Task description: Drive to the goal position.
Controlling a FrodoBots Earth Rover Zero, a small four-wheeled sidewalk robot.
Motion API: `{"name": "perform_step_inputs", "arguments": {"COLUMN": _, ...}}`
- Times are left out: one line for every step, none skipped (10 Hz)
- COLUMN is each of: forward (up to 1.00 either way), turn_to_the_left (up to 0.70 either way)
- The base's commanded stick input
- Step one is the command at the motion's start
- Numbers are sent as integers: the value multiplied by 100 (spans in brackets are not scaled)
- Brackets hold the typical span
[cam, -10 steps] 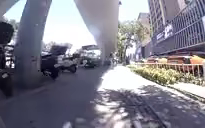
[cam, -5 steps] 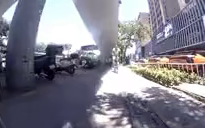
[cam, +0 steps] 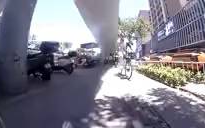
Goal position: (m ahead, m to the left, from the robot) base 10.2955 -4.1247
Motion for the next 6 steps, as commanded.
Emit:
{"name": "perform_step_inputs", "arguments": {"forward": 45, "turn_to_the_left": 0}}
{"name": "perform_step_inputs", "arguments": {"forward": 45, "turn_to_the_left": 0}}
{"name": "perform_step_inputs", "arguments": {"forward": 64, "turn_to_the_left": 0}}
{"name": "perform_step_inputs", "arguments": {"forward": 70, "turn_to_the_left": 0}}
{"name": "perform_step_inputs", "arguments": {"forward": 70, "turn_to_the_left": 0}}
{"name": "perform_step_inputs", "arguments": {"forward": 70, "turn_to_the_left": 0}}
